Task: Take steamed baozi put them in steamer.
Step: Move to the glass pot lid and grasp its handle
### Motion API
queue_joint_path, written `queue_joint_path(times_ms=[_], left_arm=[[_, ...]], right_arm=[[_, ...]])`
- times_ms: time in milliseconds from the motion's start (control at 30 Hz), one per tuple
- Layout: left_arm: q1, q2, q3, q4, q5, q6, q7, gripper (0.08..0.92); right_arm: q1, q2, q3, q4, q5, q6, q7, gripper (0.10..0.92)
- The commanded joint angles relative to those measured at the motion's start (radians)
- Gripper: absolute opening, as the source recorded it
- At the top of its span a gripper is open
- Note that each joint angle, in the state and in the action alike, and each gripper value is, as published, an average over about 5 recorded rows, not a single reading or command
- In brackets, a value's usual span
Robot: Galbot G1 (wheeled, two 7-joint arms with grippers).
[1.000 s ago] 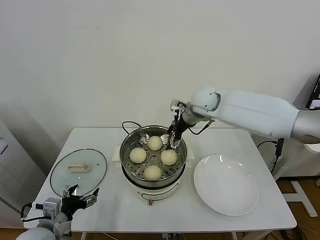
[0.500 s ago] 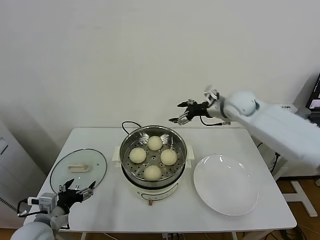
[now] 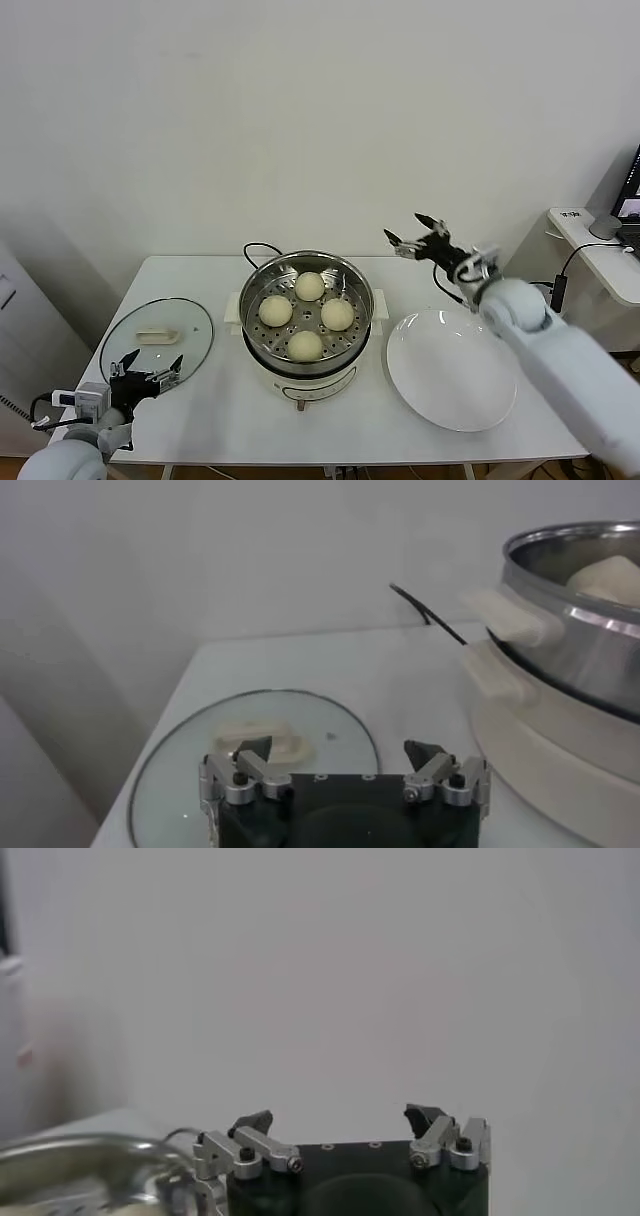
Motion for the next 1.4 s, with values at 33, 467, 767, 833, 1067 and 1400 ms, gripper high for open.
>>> queue_joint_path(times_ms=[33, 467, 767, 833, 1067, 1400], left_arm=[[0.0, 0.014, 0.002, 0.051, 0.345, -0.116, 0.014, 0.823], [-0.027, 0.002, 0.007, 0.298, 1.121, -0.436, 0.03, 0.823], [-0.103, -0.047, -0.014, 0.462, 1.479, -0.573, -0.035, 0.823], [-0.128, -0.054, -0.02, 0.497, 1.55, -0.601, -0.058, 0.823], [-0.216, -0.083, -0.021, 0.608, 1.744, -0.69, -0.131, 0.823], [-0.314, -0.093, -0.005, 0.725, 1.773, -0.714, -0.169, 0.823]], right_arm=[[-0.541, 0.197, 0.51, 0.062, -0.194, 0.131, 0.052, 0.823], [-0.639, 0.369, 0.58, 0.054, -0.29, 0.159, -0.015, 0.823], [-0.633, 0.403, 0.58, 0.031, -0.317, 0.174, -0.037, 0.823], [-0.63, 0.405, 0.58, 0.027, -0.322, 0.178, -0.041, 0.823], [-0.617, 0.421, 0.577, 0.01, -0.337, 0.185, -0.053, 0.823], [-0.616, 0.426, 0.576, -0.003, -0.35, 0.194, -0.072, 0.823]])
